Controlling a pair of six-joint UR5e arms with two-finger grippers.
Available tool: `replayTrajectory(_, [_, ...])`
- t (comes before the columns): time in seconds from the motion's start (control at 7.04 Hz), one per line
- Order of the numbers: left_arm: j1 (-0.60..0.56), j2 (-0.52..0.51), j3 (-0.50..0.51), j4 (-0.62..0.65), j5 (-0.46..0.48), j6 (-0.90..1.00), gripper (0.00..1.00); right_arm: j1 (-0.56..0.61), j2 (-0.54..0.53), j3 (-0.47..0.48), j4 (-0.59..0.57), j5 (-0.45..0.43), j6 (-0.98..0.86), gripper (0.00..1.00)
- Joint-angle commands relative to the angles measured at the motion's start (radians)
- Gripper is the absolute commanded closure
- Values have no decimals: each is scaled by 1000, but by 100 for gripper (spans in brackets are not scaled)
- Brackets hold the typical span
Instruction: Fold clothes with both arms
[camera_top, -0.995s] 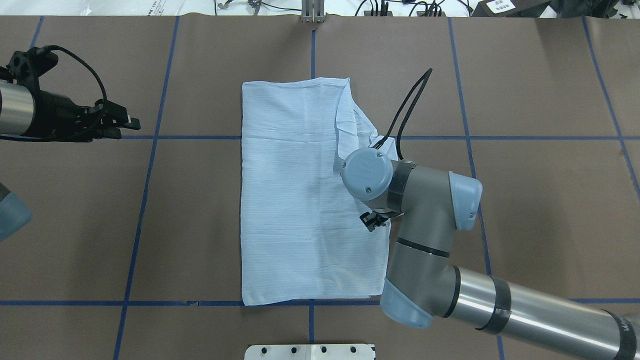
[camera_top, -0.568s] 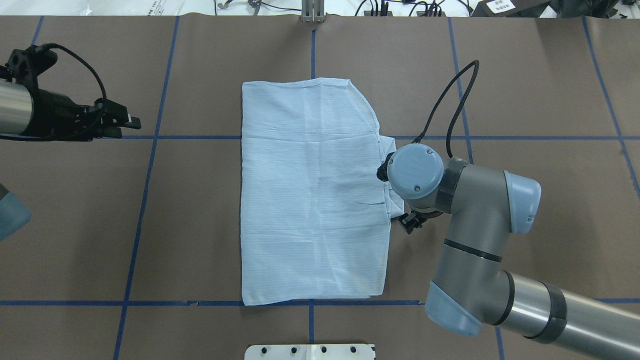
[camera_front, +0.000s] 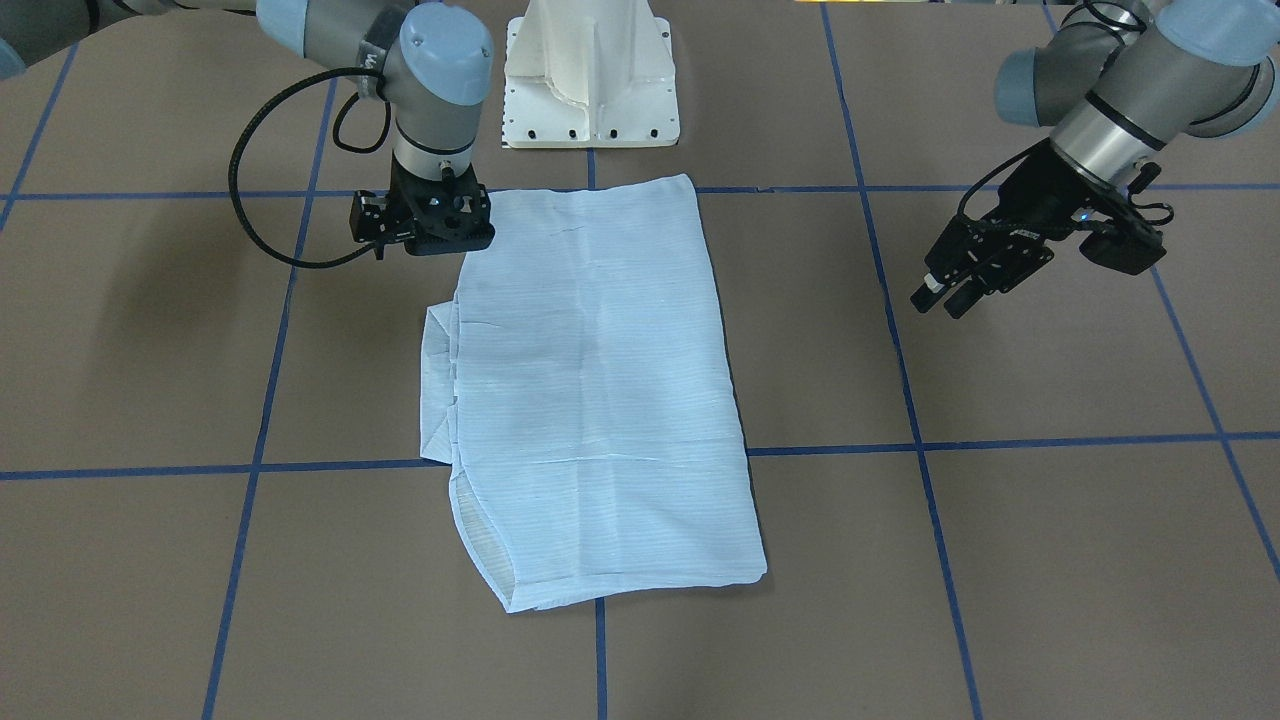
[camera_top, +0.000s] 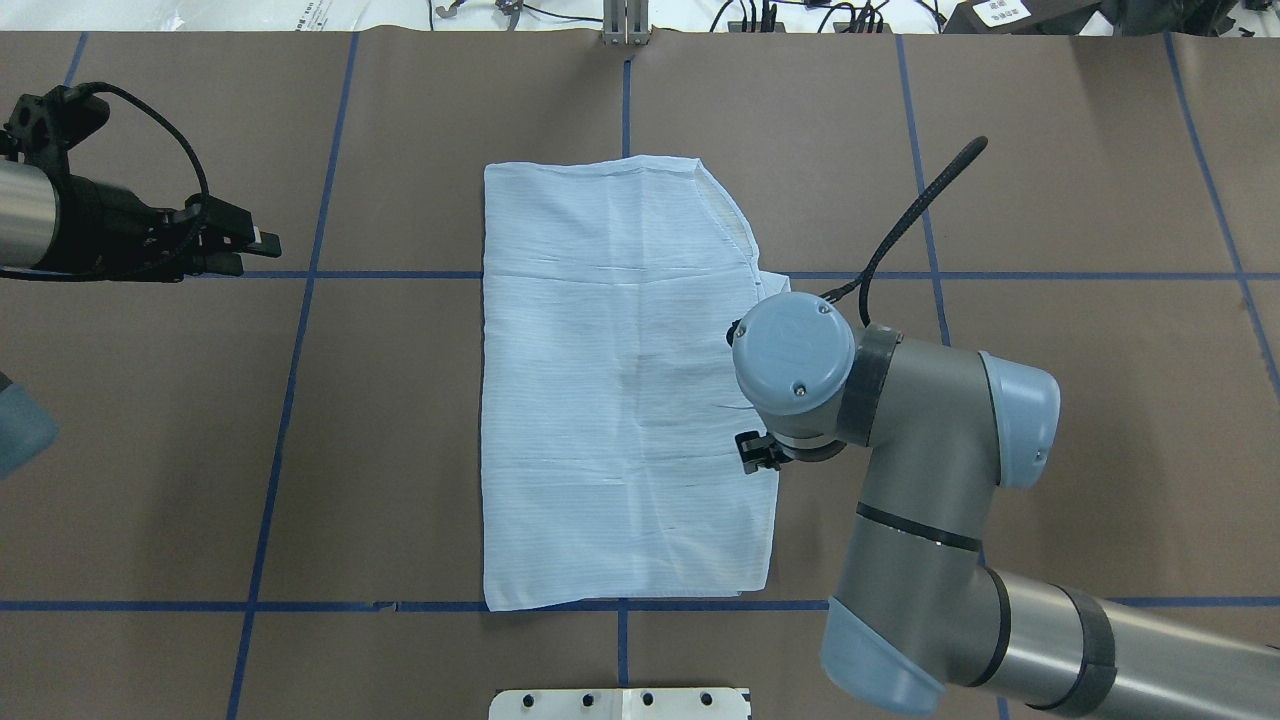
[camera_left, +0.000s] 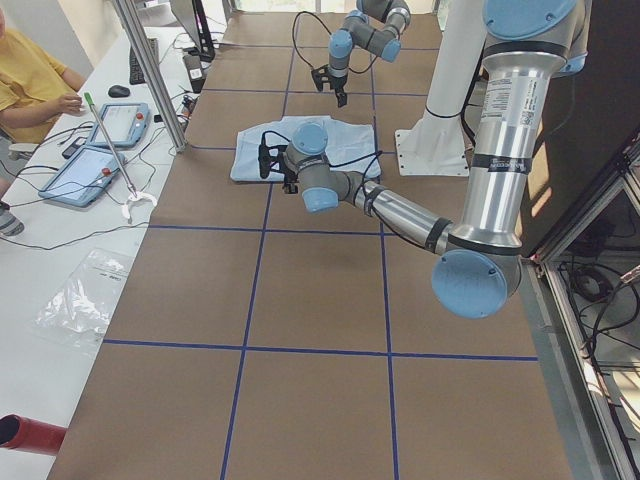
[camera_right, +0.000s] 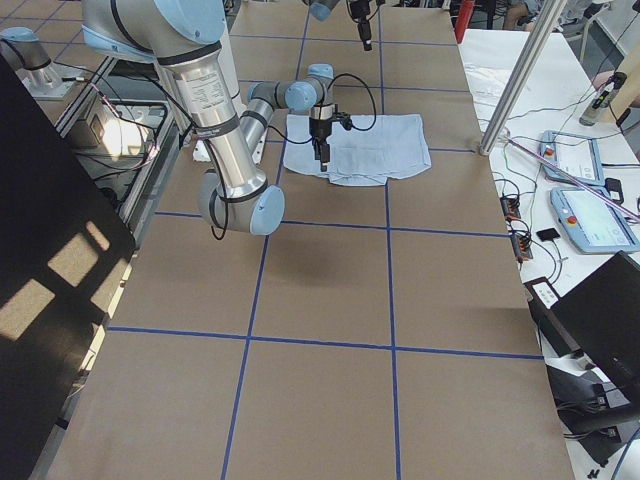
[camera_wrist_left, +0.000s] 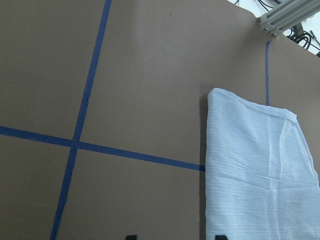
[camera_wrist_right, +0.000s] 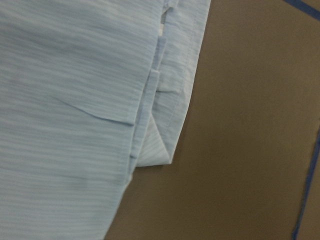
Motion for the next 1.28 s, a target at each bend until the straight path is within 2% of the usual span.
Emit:
replayTrajectory(0.0, [0,0,4,2,1,0,40,-95,-47,5,242,6,573,0])
replayTrajectory(0.14, [0,0,4,2,1,0,40,-130,-49,3,270,0,809,1])
replayTrajectory(0.28, [0,0,2,2,1,0,40,-156,-49,3,310,-67,1058,3])
replayTrajectory(0.43, [0,0,2,2,2,0,40,-178,-69,5,338,-123,1239,9])
replayTrajectory(0.71, [-2,-1,1,2,4,0,40,-209,-107,-3,384,-128,1376,12])
replayTrajectory(1.14, [-2,-4,-1,2,10,2,40,-233,-133,-1,416,-129,1397,11])
